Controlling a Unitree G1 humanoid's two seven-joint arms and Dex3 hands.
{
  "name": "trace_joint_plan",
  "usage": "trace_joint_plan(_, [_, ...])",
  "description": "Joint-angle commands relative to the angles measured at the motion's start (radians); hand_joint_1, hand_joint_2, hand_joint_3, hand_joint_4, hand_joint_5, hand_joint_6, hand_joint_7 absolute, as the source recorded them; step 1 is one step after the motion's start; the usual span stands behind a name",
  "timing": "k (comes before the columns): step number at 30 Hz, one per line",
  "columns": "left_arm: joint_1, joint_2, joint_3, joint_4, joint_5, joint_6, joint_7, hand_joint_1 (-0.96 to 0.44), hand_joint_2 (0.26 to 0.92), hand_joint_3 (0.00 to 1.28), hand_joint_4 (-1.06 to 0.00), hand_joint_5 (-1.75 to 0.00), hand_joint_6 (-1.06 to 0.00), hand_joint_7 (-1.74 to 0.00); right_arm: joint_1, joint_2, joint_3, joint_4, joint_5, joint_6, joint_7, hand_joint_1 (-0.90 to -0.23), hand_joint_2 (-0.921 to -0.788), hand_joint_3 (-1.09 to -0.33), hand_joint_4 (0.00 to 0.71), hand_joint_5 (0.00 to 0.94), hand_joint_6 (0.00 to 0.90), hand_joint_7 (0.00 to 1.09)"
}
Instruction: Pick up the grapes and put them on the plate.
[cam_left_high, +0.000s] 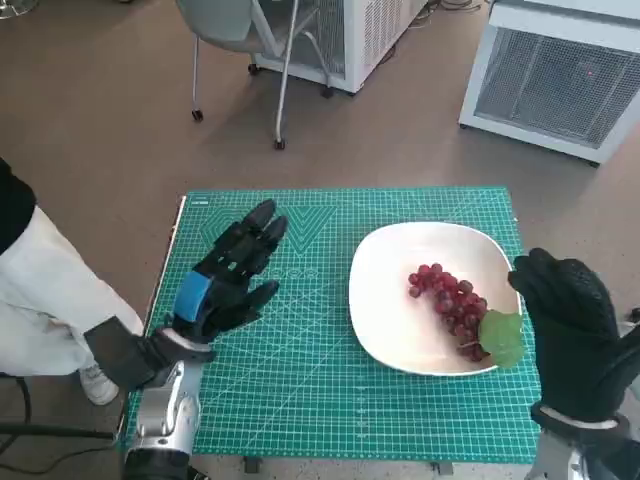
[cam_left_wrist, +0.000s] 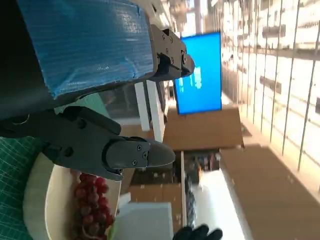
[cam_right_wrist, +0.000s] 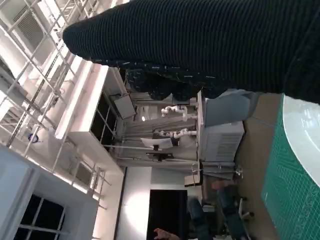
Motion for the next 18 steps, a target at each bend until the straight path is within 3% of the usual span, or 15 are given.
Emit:
trace_joint_plan(1, [0.024, -0.008, 0.006, -0.028, -0.002, -0.004, 0.006, -0.57, 0.921, 0.34, -0.20, 0.00, -0.27, 0.00, 0.010, -0.004, -0.003, 0.017, 0.012, 0.015, 0.011, -0.353, -0.921, -0.518, 0.545, 0.497, 0.306, 0.85])
trace_joint_plan(18, [0.052, -0.001, 0.007, -0.076, -0.035, 0.039, -0.027, -0.57, 0.921, 0.35, -0.19, 0.00, -0.27, 0.00, 0.012, -0.006, -0.011, 0.031, 0.023, 0.007, 0.026, -0.351, -0.921, -0.519, 0.540, 0.508, 0.302, 0.86])
